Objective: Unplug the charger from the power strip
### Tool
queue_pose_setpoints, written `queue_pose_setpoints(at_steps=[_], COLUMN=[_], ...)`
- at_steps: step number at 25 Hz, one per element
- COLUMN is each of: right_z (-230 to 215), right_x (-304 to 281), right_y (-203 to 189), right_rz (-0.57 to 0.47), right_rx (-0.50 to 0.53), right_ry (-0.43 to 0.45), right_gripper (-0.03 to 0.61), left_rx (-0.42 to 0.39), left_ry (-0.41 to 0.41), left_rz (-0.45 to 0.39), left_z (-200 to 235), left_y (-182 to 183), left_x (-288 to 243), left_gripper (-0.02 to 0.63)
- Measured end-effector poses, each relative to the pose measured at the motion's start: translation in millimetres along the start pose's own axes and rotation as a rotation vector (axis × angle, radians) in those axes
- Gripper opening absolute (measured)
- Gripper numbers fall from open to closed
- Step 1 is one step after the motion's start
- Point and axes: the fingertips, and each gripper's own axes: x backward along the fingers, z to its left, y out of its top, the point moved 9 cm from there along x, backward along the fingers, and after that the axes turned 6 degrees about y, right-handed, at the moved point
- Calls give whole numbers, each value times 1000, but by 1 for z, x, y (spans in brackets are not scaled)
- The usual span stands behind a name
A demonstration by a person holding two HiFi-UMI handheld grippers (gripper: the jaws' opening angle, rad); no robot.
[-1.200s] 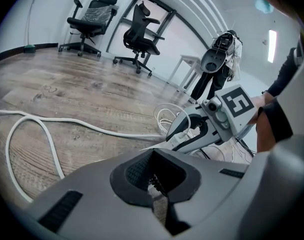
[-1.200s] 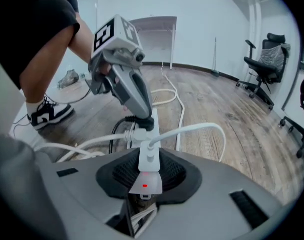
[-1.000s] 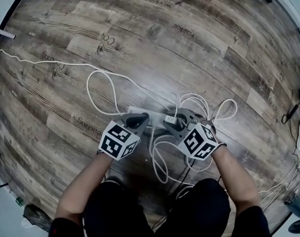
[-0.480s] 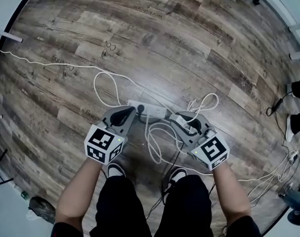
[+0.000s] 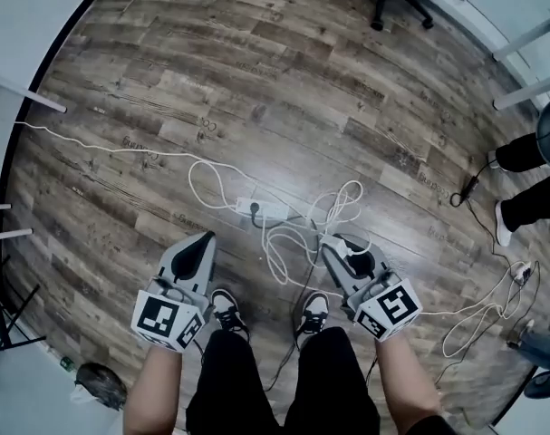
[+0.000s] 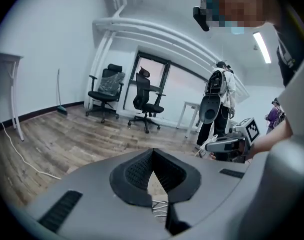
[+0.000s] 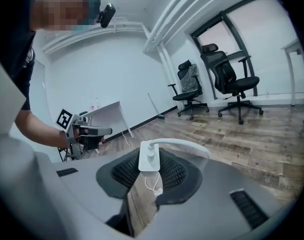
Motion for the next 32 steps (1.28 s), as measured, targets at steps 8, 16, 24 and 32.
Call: queue_pose_setpoints(at_steps=[8, 16, 24, 32], right_z=[90, 164, 233, 302], right_x=[96, 195, 269, 304], right_y=[165, 318, 420, 482], right_rz=[-125, -237, -332, -397], right_rx=[28, 127, 171, 245], right_ry=[-77, -147, -140, -126], right_gripper=[106, 106, 106, 106], left_rx=[23, -48, -64, -89], left_ry=[35, 32, 30, 17], left_rz=[-53, -187, -245, -332], left_z=[-53, -118, -171, -190], left_y=[150, 289, 385, 438], left_x=[114, 208, 290, 369], left_gripper=[18, 18, 18, 18])
